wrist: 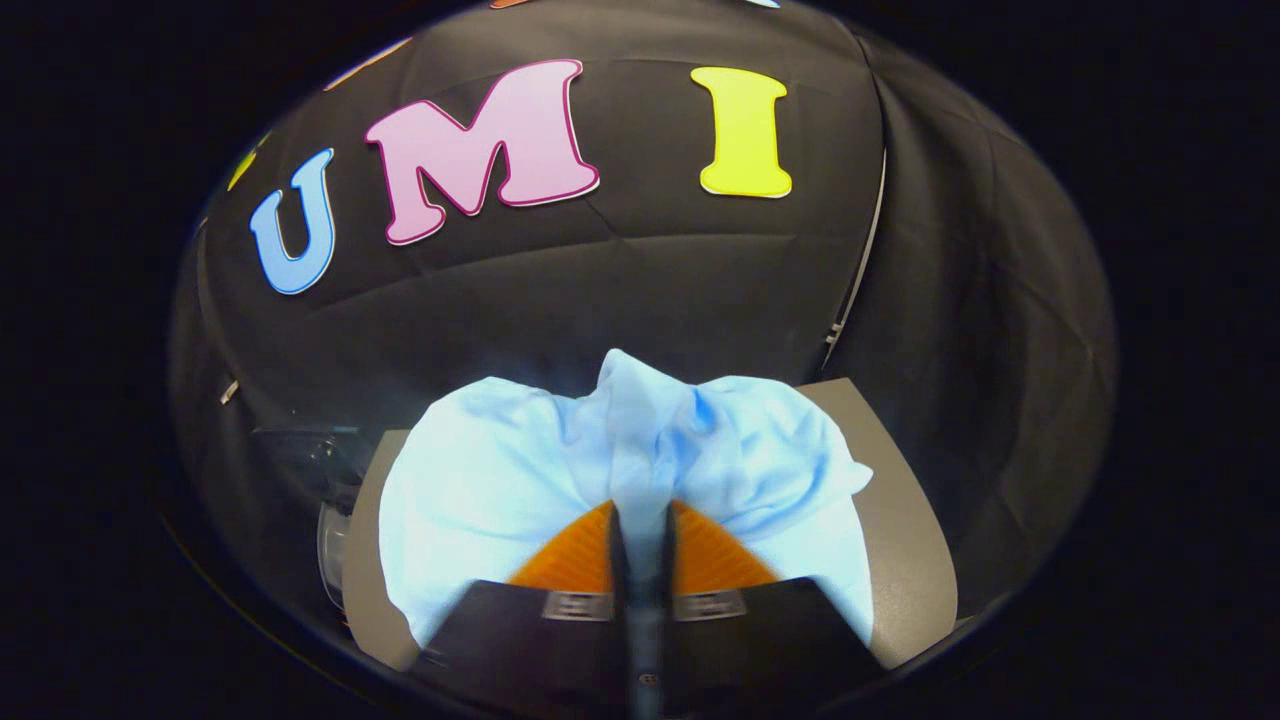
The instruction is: Put the clothes into the washing machine and then close the washing machine lid.
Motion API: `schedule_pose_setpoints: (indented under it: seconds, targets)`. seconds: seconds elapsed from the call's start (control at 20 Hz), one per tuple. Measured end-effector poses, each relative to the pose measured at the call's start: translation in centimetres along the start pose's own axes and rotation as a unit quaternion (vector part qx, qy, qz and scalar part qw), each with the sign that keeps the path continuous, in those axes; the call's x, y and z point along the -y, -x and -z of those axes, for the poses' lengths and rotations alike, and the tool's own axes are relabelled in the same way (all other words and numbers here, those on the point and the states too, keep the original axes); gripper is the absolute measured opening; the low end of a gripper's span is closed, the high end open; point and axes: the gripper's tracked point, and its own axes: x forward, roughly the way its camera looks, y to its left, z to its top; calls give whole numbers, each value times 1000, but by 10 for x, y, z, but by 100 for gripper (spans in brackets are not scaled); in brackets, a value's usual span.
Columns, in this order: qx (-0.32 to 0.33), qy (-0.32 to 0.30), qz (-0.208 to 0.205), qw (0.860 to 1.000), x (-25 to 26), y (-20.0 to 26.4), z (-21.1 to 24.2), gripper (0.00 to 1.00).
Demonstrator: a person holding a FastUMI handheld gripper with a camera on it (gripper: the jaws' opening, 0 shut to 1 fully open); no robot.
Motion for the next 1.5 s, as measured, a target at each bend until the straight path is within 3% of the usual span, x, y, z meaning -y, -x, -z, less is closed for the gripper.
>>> schedule_pose_setpoints:
  seconds: [0.05,0.35,0.65,0.8,1.15,1.3,1.5]
  targets:
    - [0,-3,-1,1000,0,2,-1,5]
    - [41,-2,14,999,10,33,-8,5]
    - [137,-27,-15,990,-9,119,-54,5]
    - [190,-4,-21,982,-28,163,-74,5]
    - [305,51,-62,949,-110,258,-116,5]
    - [333,62,-103,935,-162,284,-127,5]
    - [324,85,-170,927,-240,295,-115,5]
